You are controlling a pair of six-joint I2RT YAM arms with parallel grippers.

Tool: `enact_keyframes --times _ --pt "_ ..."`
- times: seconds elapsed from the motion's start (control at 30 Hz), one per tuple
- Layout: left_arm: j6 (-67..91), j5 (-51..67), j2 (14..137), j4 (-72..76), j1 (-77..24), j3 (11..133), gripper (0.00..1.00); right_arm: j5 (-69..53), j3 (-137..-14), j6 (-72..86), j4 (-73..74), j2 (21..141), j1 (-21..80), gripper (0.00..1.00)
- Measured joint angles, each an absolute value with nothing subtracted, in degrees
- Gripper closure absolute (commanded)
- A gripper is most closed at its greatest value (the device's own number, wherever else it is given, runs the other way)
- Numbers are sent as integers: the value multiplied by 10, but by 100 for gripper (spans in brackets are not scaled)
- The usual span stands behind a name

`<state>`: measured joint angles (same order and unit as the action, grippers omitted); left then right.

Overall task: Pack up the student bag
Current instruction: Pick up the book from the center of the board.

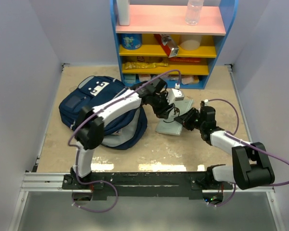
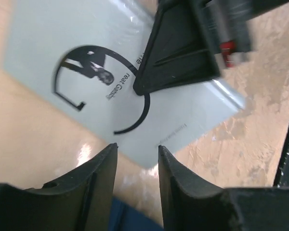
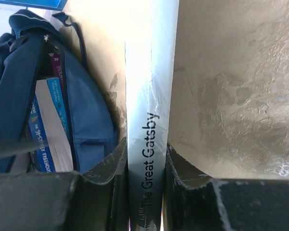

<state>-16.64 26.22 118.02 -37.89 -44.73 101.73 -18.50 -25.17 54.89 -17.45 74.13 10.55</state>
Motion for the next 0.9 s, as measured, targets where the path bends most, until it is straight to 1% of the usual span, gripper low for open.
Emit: enact_keyframes --times 0.13,0.3,0.4,0.47,0.5,0.53,0.6,0.67,0.7,0.73,0.8,0.87,0.9 --pt "-187 225 1034 -404 -445 985 55 -190 -262 540 -165 748 105 100" --pt "-217 192 797 -425 -426 857 55 -203 -283 535 -158 773 104 100" --pt "-237 180 707 -448 -411 783 55 -209 -295 528 -145 777 104 100" --pt "-253 171 675 -465 -404 738 55 -216 -303 519 -133 777 104 100" --pt "-260 170 667 -473 -401 721 57 -221 -307 516 -126 777 104 100" --pt "-267 167 662 -481 -398 704 60 -226 -314 514 -115 777 104 100" --pt "-280 167 657 -493 -387 675 61 -231 -323 512 -100 776 104 100" --pt "-292 167 656 -500 -369 654 58 -235 -334 512 -77 765 104 100" --pt "-297 168 656 -502 -361 646 55 -236 -340 511 -63 756 104 100" --pt "-299 168 655 -503 -355 640 50 -236 -345 510 -53 748 104 100" --pt "-309 174 651 -505 -345 626 47 -236 -362 508 -29 727 104 100" --pt "-313 178 644 -503 -345 615 47 -236 -377 505 -17 711 104 100" --pt "-314 179 639 -503 -346 612 50 -236 -384 504 -13 704 104 100"
